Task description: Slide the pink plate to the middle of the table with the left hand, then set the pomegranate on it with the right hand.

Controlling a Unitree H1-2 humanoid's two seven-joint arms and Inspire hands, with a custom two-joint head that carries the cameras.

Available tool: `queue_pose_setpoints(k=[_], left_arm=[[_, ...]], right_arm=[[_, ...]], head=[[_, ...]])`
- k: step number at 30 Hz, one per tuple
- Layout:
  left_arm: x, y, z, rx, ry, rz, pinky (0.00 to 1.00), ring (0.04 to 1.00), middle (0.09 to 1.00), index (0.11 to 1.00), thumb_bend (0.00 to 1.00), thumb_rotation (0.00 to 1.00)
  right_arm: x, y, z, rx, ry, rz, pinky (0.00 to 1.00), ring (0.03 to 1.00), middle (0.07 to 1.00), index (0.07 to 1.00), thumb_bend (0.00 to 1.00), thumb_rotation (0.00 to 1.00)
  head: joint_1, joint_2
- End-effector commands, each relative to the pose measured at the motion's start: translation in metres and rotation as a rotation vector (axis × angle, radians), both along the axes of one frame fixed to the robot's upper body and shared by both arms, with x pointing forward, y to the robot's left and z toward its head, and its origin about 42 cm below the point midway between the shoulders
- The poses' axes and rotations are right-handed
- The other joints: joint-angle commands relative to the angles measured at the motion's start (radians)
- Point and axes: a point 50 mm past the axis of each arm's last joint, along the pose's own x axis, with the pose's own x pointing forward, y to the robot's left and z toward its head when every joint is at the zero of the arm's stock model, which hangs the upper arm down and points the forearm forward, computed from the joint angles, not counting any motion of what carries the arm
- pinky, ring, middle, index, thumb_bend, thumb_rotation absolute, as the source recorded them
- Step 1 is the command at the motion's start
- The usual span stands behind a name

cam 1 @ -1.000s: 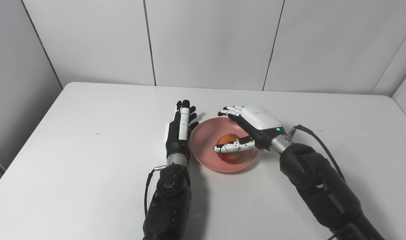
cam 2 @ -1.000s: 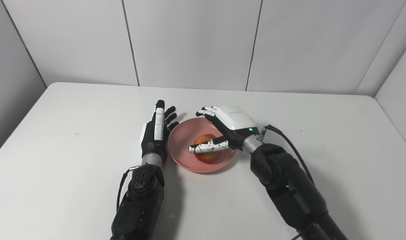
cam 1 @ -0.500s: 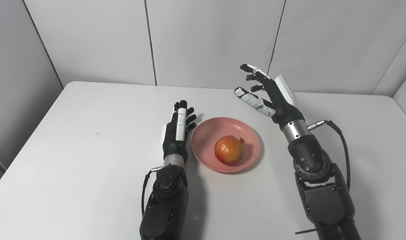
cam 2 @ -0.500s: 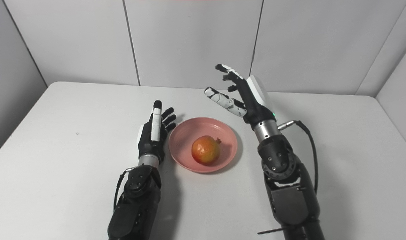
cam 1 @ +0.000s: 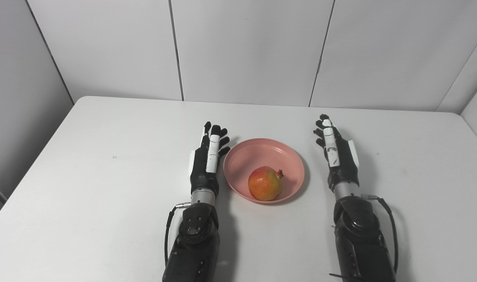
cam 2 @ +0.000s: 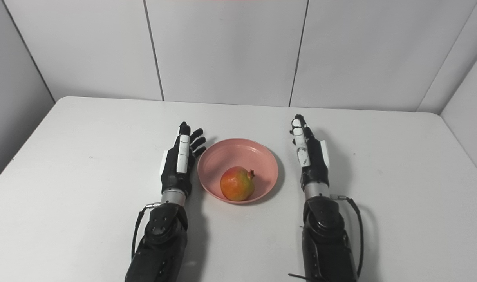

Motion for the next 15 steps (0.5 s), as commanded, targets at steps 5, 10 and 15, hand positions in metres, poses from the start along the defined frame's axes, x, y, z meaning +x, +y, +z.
queue_pose_setpoints(k=[5,10,15], left_arm=[[0.004,0.005,-0.008,0.132,-0.105,-0.015,0.99,0.986,0.974,0.973,0.91,0.97],[0.0,0.011,-0.014,0.197,-0.108,-0.02,1.0,0.999,0.982,0.971,0.91,0.97],[-0.003,0.016,-0.02,0.243,-0.109,-0.028,1.0,1.0,0.983,0.968,0.91,0.97]], right_arm=[[-0.001,0.009,-0.013,0.082,-0.015,-0.032,1.0,0.92,0.918,0.929,0.79,1.0],[-0.01,0.012,-0.03,0.051,-0.004,-0.005,1.0,0.927,0.928,0.933,0.82,1.0],[-0.015,0.019,-0.042,0.059,0.003,0.008,1.0,0.928,0.931,0.933,0.82,1.0]], head=[[-0.005,-0.008],[-0.009,-0.008],[-0.01,-0.007]])
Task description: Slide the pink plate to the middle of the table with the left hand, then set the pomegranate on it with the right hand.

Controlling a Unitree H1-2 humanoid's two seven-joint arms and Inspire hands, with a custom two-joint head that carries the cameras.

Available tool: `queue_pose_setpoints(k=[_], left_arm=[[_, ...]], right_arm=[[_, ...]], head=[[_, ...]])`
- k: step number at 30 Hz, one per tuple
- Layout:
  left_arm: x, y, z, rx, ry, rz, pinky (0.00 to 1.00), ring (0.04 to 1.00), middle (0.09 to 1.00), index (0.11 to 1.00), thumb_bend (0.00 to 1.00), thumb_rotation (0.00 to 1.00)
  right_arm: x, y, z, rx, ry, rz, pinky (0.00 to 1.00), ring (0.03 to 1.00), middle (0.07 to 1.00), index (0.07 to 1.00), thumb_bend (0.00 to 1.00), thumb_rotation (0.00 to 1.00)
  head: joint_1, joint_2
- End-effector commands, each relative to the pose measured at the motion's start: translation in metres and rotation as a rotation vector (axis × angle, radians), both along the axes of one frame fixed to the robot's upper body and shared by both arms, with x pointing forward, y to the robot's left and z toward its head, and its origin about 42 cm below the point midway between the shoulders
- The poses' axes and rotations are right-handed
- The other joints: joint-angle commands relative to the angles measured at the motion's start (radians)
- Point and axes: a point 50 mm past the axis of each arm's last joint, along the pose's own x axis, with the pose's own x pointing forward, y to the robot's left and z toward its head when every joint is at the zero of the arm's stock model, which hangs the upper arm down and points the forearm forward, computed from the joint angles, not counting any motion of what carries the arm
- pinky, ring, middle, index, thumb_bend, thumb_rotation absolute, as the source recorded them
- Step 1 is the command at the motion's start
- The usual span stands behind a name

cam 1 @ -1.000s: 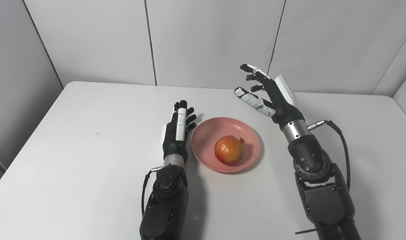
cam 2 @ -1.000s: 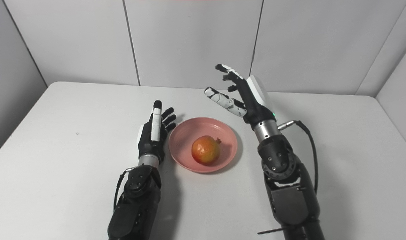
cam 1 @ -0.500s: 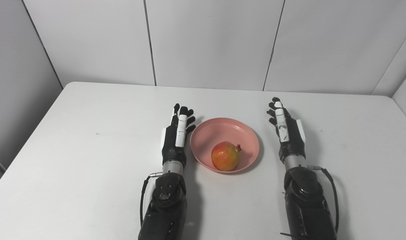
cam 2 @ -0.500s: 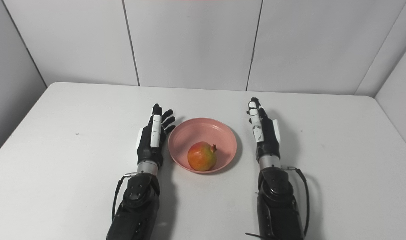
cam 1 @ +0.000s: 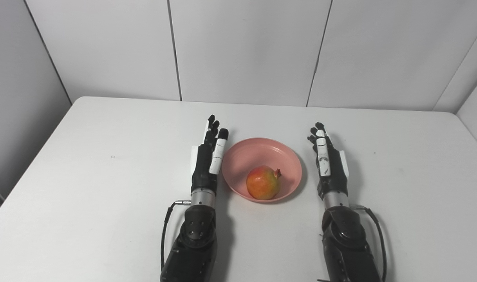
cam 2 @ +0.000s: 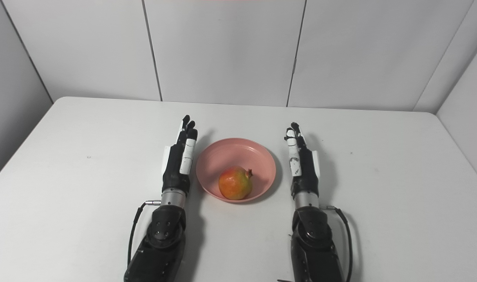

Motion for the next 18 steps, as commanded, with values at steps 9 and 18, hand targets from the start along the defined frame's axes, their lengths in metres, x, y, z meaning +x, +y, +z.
queue_pose_setpoints(k=[9,18], left_arm=[[-0.0072,0.0222,-0.0146,0.086,0.0,0.016,1.0,1.0,0.985,0.989,0.9,0.98],[-0.0063,0.0206,-0.0136,0.054,0.009,0.039,1.0,1.0,0.998,1.0,0.89,0.99]], right_arm=[[-0.0183,0.0142,-0.0322,0.028,0.034,-0.004,1.0,0.93,0.926,0.924,0.83,1.0],[-0.0186,0.0098,-0.031,0.024,0.023,0.0,1.0,0.938,0.928,0.926,0.84,1.0]], head=[[-0.026,0.001],[-0.023,0.003]])
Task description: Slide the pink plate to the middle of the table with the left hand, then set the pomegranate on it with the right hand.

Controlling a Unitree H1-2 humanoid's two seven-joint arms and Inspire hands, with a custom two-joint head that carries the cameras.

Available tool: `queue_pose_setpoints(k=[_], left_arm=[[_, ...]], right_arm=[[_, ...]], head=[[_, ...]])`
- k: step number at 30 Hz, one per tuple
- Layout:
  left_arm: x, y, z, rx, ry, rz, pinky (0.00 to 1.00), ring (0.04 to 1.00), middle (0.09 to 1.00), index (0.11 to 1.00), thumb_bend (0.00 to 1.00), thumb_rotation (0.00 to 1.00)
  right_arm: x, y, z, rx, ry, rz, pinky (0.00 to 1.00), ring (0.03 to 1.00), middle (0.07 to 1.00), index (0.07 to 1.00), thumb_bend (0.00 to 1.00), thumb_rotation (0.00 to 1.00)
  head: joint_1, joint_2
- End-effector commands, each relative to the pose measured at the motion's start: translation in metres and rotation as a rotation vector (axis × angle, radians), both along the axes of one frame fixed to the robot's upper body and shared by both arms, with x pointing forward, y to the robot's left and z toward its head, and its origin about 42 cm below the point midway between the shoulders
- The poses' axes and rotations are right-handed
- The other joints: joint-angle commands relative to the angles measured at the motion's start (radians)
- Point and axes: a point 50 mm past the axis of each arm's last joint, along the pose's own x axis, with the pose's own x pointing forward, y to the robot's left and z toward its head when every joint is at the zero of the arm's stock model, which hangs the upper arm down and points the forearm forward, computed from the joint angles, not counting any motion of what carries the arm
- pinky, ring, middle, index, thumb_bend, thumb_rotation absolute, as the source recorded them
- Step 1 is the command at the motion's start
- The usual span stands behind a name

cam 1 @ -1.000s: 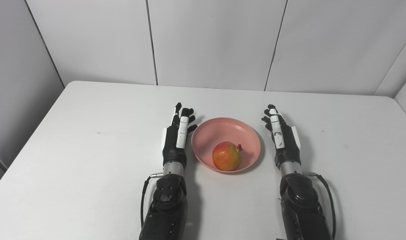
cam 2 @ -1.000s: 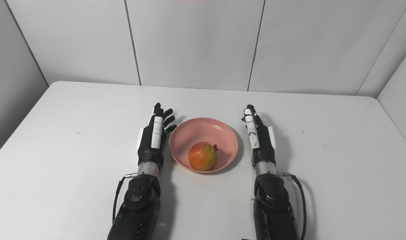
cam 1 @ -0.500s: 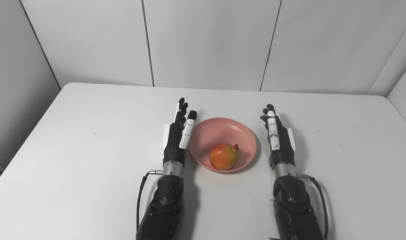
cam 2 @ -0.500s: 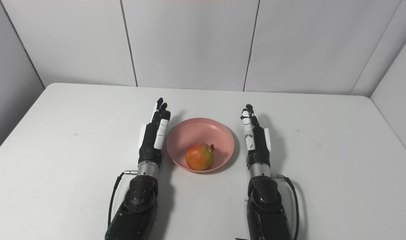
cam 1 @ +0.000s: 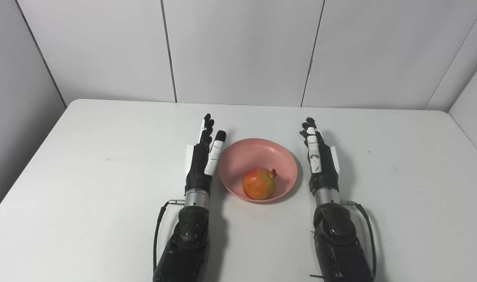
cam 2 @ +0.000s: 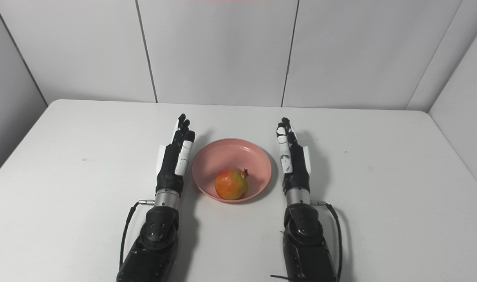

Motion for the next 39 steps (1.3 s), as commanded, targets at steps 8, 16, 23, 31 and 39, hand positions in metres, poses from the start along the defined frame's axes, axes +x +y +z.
queue_pose_setpoints(k=[8,16,23,31,39], left_arm=[[-0.0058,0.0101,-0.0117,-0.006,0.023,0.033,1.0,1.0,1.0,1.0,0.9,1.0],[-0.0058,0.0104,-0.0117,-0.009,0.021,0.031,1.0,1.0,1.0,1.0,0.89,1.0],[-0.0058,0.0103,-0.0109,-0.007,0.026,0.031,1.0,1.0,1.0,1.0,0.88,1.0],[-0.0051,0.0103,-0.0101,-0.005,0.02,0.032,1.0,1.0,1.0,1.0,0.87,1.0],[-0.0058,0.0105,-0.009,-0.013,0.025,0.032,1.0,1.0,1.0,1.0,0.87,1.0]], right_arm=[[-0.0188,0.0005,-0.0243,0.015,0.05,-0.01,1.0,0.935,0.922,0.927,0.83,1.0],[-0.0177,-0.0009,-0.0221,0.024,0.048,-0.012,1.0,0.916,0.919,0.927,0.82,1.0],[-0.0174,-0.0031,-0.0226,0.027,0.052,-0.013,1.0,0.922,0.921,0.924,0.82,1.0],[-0.0162,-0.0051,-0.0204,0.02,0.051,-0.013,1.0,0.919,0.923,0.926,0.82,1.0],[-0.0169,-0.0042,-0.0202,0.023,0.051,-0.011,1.0,0.909,0.92,0.926,0.82,1.0]], head=[[0.002,0.001],[0.002,0.001],[0.002,0.001],[0.002,0.004],[0.003,0.008]])
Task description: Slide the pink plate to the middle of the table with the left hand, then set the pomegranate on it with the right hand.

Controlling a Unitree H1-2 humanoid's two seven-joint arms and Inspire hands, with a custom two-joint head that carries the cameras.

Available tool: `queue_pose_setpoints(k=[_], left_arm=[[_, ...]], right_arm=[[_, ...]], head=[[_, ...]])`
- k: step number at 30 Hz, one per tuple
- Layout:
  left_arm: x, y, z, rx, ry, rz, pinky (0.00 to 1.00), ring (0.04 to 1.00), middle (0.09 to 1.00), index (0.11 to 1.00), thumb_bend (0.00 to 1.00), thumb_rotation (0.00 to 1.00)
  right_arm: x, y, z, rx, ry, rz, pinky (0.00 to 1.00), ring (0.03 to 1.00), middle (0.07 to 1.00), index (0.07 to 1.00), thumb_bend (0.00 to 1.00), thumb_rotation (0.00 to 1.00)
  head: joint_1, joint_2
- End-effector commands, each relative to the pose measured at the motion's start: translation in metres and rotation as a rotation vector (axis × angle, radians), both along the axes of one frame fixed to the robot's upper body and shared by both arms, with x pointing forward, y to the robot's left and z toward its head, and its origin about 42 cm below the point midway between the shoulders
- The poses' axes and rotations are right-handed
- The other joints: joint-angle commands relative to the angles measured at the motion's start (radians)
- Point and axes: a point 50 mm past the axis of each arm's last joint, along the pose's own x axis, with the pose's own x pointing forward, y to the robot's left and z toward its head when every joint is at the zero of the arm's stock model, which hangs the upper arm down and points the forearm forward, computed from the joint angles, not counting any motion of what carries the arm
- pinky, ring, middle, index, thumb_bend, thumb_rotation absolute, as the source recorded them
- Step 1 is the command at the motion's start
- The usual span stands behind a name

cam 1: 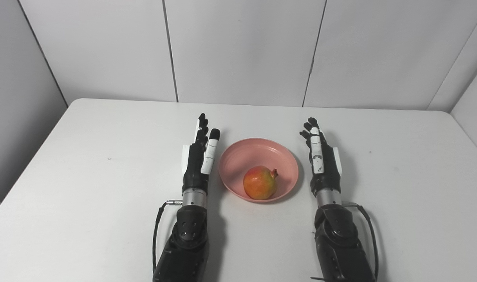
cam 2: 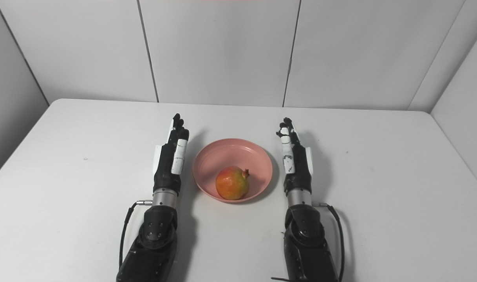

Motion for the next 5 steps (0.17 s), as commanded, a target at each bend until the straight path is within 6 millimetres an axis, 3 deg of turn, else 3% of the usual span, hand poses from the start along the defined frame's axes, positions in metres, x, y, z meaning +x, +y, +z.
queue_pose_setpoints(k=[1,5], left_arm=[[-0.0068,0.0073,-0.0096,0.008,0.021,0.012,1.0,1.0,1.0,1.0,0.87,1.0],[-0.0067,0.0078,-0.0093,0.011,0.023,0.013,1.0,1.0,1.0,1.0,0.88,1.0]], right_arm=[[-0.0162,-0.0017,-0.0246,0.001,0.065,-0.005,1.0,0.91,0.92,0.926,0.82,1.0],[-0.0169,-0.0009,-0.0264,0.004,0.065,-0.004,1.0,0.909,0.92,0.922,0.82,1.0]], head=[[0.0,0.001],[-0.001,0.001]])
